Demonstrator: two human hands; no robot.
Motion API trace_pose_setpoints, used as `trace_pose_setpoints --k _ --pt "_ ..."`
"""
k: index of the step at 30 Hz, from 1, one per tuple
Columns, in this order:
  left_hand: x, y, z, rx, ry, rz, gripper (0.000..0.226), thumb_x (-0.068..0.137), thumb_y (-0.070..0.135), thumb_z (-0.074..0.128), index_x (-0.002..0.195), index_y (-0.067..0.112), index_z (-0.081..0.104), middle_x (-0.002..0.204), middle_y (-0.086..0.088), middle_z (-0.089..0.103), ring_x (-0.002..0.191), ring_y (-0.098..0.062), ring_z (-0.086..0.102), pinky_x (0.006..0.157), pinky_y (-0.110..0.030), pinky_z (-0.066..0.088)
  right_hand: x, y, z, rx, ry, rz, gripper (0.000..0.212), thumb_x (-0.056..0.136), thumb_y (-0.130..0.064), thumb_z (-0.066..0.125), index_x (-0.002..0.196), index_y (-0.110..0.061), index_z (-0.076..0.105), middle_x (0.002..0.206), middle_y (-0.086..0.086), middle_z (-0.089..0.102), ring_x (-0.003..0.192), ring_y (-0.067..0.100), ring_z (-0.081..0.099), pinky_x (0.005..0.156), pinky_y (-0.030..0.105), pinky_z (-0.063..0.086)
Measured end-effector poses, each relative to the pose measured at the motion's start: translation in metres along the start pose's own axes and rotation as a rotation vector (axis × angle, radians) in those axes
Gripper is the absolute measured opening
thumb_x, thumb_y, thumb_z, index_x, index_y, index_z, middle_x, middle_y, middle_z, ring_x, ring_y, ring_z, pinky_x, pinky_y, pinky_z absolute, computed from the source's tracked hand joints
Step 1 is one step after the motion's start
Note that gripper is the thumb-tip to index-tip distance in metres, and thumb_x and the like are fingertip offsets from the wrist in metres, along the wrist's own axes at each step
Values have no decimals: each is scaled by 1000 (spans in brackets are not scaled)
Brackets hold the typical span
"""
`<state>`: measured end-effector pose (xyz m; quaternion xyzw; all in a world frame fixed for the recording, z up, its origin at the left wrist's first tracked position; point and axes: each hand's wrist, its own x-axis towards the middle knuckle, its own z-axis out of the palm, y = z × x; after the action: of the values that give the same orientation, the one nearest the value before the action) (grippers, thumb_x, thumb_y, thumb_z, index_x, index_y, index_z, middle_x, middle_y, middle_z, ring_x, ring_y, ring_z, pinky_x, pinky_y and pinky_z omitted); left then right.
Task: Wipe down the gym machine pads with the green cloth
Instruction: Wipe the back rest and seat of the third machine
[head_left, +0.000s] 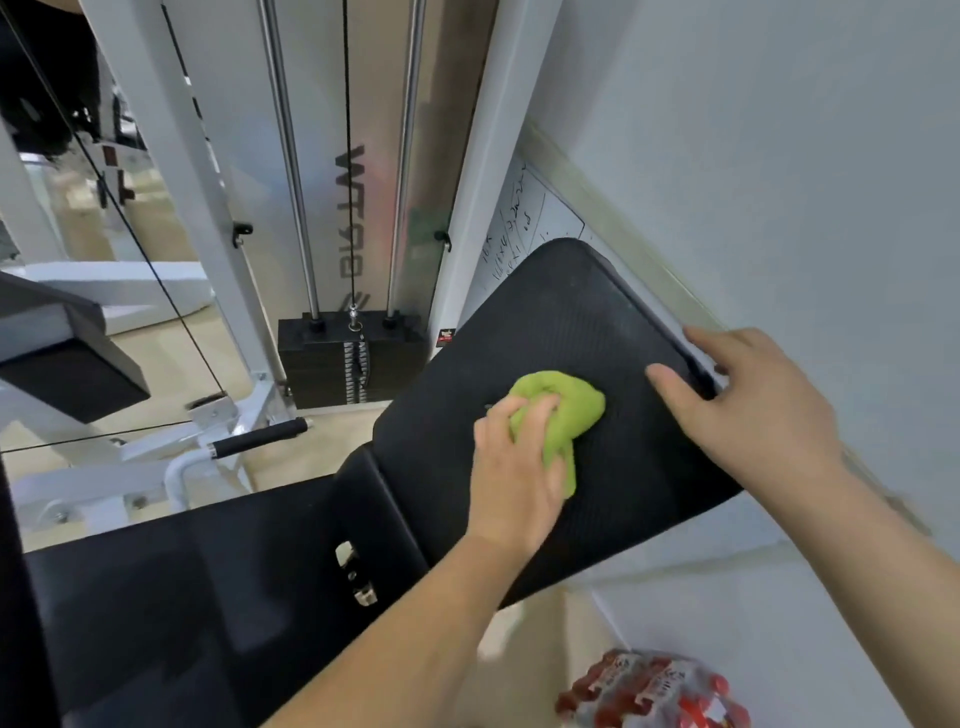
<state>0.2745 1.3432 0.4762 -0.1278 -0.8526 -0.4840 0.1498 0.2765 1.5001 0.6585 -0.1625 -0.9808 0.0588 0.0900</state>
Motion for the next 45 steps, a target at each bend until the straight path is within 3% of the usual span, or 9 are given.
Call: trace_pose_setpoints --k 7,12,16,19,25,30,35,42,45 --pt "-83 -45 0 -121 6 -1071 57 100 17 54 151 10 31 140 -23 41 116 -45 53 98 -47 45 -42 25 31 211 62 134 68 90 -72 53 146 -34 50 140 -14 59 132 16 54 99 44 52" --pt "-47 73 11 -262 -5 -442 54 97 25 57 146 22 35 125 2 37 114 -21 48 98 -29 40 -41 23 32 166 69 175 72 87 -76 53 148 -37 49 145 -19 58 135 15 54 99 39 50" --pt "-63 66 20 -149 -118 -39 59 89 24 62 142 25 37 133 -5 37 115 -26 47 99 -35 47 -45 25 26 215 54 203 68 86 -73 60 146 -41 53 142 -22 61 133 12 56 99 36 48" --pt "-111 2 17 -48 -185 -130 63 84 18 69 139 26 39 133 -4 38 116 -30 50 101 -40 49 -45 25 23 215 36 181 68 90 -70 57 148 -36 51 147 -18 58 136 15 53 100 39 48" --pt "-133 -44 -2 -184 -146 -1054 54 97 12 57 146 14 35 140 -15 40 97 -28 54 92 -42 48 -55 3 35 -191 194 -299 58 94 -34 63 146 -9 53 162 19 39 154 37 26 125 60 21" --pt "-41 -10 -24 -361 33 -634 53 98 24 62 146 20 39 133 2 40 118 -13 47 102 -27 38 -21 -35 49 -225 199 -627 32 89 -27 72 119 -15 75 154 17 51 149 37 38 122 61 25" --pt "23 -29 -22 -51 -23 -151 54 94 26 63 145 28 45 138 -6 41 118 -26 40 107 -36 37 19 -32 67 -355 270 -727 29 95 -33 65 110 -12 77 145 19 58 140 41 47 119 56 29" --pt "-54 -141 -17 -66 39 -1160 59 102 29 51 155 20 27 142 -22 41 123 -45 49 104 -50 41 22 -38 78 -376 289 -721 35 99 -35 58 116 -12 77 148 17 56 143 41 44 120 56 29" --pt "-76 -121 -10 -148 7 -1386 57 103 30 48 154 16 26 143 -24 44 119 -47 52 96 -46 43 23 -38 80 -376 284 -719 35 99 -35 57 116 -12 77 149 16 56 143 40 44 121 56 27"
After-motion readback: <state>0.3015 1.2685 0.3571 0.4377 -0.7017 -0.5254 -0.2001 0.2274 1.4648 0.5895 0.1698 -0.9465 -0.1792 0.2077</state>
